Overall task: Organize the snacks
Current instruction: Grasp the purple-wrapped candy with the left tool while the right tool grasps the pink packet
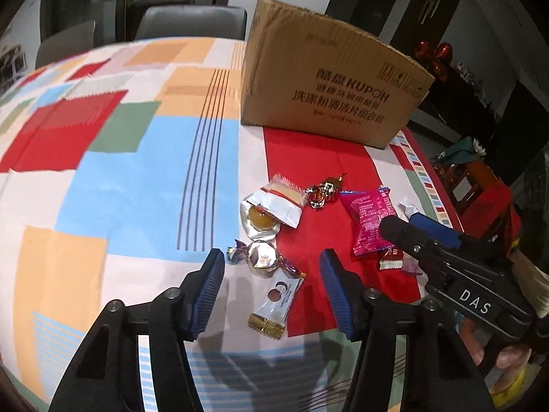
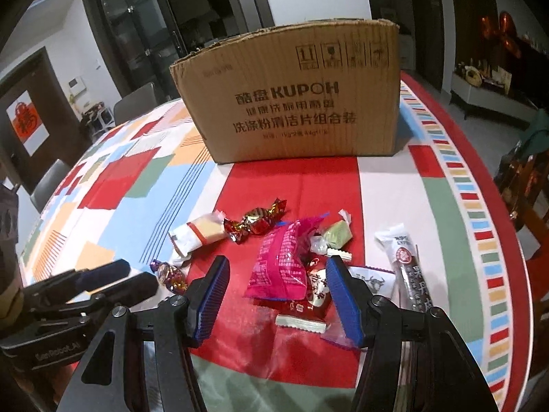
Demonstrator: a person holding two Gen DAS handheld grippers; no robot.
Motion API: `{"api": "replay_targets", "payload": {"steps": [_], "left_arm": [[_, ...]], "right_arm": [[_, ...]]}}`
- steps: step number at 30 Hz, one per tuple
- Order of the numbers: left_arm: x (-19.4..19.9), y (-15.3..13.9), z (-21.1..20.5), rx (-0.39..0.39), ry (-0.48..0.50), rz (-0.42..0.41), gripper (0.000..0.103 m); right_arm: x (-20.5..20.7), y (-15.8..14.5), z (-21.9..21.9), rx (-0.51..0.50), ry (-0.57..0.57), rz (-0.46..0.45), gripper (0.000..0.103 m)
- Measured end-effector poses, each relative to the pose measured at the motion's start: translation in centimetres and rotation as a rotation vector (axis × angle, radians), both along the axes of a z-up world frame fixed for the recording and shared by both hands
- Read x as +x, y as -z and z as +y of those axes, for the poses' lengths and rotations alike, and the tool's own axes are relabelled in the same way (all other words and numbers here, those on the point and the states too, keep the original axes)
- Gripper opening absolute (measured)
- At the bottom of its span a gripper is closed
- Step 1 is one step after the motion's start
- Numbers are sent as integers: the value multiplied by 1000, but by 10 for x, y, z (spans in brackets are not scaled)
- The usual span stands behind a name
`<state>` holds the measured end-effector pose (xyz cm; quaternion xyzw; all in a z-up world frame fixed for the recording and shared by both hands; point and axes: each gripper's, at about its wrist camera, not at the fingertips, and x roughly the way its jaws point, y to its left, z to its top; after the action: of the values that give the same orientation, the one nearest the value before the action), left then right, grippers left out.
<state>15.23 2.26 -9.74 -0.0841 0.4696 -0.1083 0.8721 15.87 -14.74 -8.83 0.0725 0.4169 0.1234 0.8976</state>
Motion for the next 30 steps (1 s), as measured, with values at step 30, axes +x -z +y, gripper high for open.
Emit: {"api": "replay_targets", "payload": {"steps": [30], "left_arm": [[29, 23, 4, -9, -67, 87, 23]], "right_arm": [[25, 18, 30, -220, -16, -8, 42]]}}
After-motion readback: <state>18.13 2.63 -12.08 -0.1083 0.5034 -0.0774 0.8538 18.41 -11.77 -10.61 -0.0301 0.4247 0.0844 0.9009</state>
